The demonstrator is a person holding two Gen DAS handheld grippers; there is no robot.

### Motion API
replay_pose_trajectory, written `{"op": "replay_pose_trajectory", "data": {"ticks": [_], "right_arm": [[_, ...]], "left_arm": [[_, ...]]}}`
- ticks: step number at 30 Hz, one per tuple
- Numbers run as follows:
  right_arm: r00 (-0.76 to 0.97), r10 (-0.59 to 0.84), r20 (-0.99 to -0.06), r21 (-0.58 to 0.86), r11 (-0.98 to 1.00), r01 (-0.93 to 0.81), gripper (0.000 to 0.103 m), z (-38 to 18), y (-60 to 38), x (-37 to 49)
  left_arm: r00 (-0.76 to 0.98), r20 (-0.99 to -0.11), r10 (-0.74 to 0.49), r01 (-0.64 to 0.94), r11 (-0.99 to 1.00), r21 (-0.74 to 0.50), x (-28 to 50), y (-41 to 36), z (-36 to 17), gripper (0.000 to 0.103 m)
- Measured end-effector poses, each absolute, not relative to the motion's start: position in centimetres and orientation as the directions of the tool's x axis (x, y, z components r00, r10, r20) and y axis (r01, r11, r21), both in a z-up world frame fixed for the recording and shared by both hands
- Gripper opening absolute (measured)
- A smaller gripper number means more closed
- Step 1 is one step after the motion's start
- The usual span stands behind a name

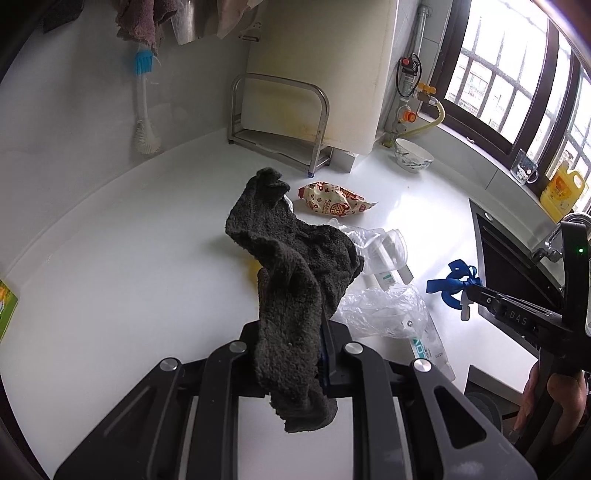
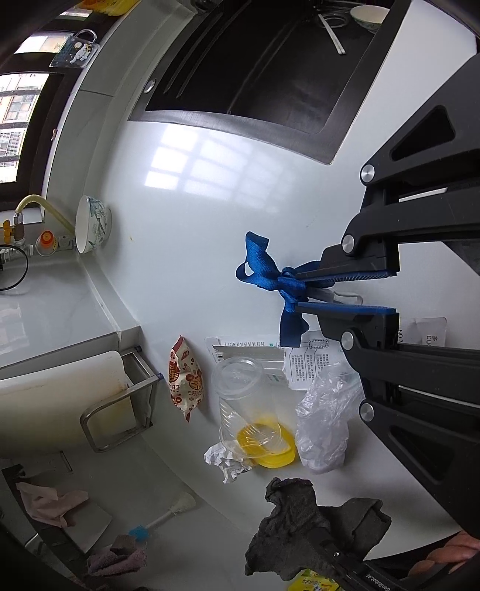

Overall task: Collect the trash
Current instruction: 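Carry the blue ribbon and grey cloth with both tools over the basket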

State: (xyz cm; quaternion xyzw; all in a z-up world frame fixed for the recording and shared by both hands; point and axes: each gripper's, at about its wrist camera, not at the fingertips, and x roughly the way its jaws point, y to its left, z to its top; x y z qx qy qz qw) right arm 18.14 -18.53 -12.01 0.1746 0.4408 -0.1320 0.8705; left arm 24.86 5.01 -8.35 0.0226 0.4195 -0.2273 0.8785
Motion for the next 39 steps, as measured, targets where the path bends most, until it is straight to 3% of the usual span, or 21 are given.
{"op": "replay_pose_trajectory", "data": {"ticks": [22,39], "right_arm": [[0.597,-0.032,-0.802,0.213,0.917,0.336,0.01,-10.1,-18.3,5.0],[0.572,0.06,-0.818,0.266,0.921,0.284,0.01,-11.8,-20.3,-5.3]], "left_arm": [[0.551,-0.742,-0.382,0.448,0.886,-0.123,14.3,1.8,-6.1,0.018],[0.472,-0.785,-0.401,0.514,0.849,-0.125,4.4,-5.5,-7.3,0.018]]}}
